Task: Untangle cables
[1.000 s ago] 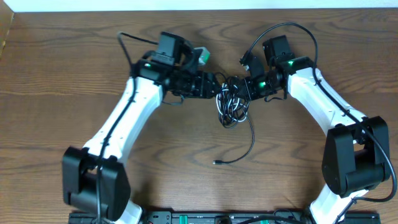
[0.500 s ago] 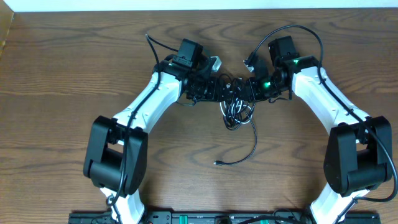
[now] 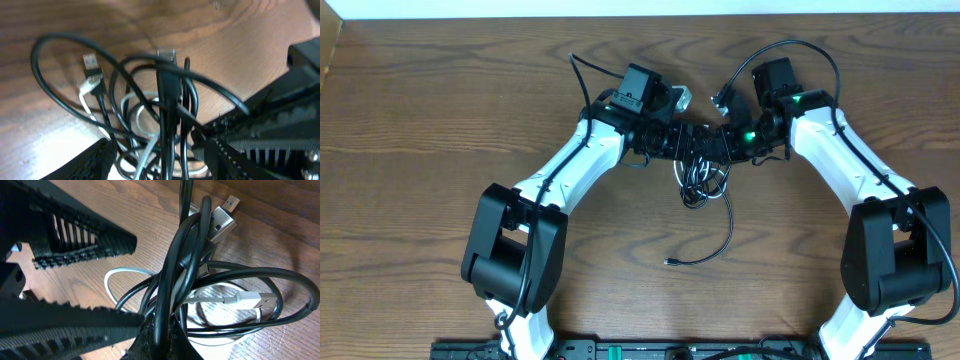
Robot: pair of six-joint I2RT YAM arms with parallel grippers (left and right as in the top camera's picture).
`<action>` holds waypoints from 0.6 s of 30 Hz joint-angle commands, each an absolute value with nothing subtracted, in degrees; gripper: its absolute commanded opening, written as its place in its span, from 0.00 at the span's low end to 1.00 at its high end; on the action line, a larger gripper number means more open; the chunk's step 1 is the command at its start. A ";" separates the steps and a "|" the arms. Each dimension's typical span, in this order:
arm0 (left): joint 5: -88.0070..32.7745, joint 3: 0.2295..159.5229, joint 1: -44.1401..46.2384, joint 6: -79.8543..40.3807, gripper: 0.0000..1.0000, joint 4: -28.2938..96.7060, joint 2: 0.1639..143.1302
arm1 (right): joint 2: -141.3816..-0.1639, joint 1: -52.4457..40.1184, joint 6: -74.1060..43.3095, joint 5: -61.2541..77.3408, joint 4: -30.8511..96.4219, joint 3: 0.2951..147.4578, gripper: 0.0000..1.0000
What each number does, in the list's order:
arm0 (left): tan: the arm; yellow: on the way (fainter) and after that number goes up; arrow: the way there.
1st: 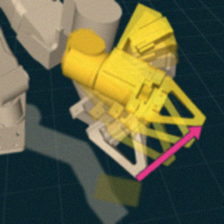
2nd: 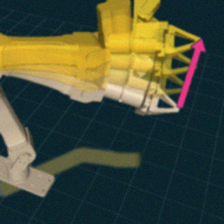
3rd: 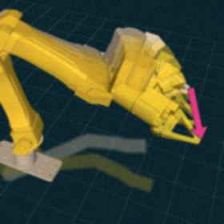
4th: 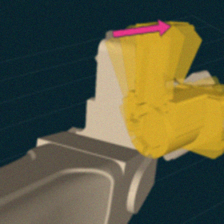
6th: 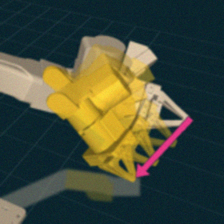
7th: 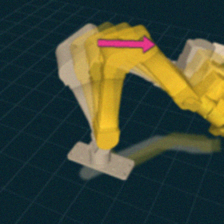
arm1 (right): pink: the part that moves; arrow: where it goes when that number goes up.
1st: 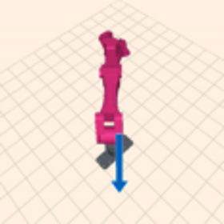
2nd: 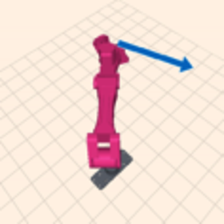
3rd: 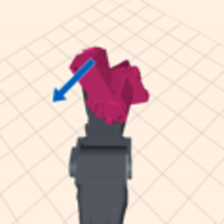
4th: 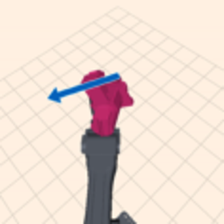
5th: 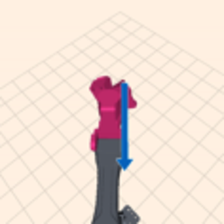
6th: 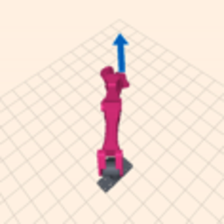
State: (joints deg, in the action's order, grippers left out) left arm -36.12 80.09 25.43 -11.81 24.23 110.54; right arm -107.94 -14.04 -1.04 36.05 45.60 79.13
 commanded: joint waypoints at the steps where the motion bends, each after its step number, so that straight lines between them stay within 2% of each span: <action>1: -35.07 79.72 25.32 -11.68 0.62 22.98 111.24 | -107.68 -13.91 -0.12 37.69 45.67 79.72 0.01; 8: -33.80 79.72 25.39 -11.75 0.56 22.79 111.26 | -107.68 -13.80 -0.14 37.69 45.65 79.72 0.01; 18: -33.82 79.72 25.89 -16.19 0.55 22.02 112.99 | -107.68 -13.37 -0.12 39.44 45.32 79.72 0.01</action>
State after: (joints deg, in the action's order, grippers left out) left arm -34.30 80.09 25.41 -14.15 22.35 110.74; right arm -107.94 -13.72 -0.99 36.69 45.56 79.13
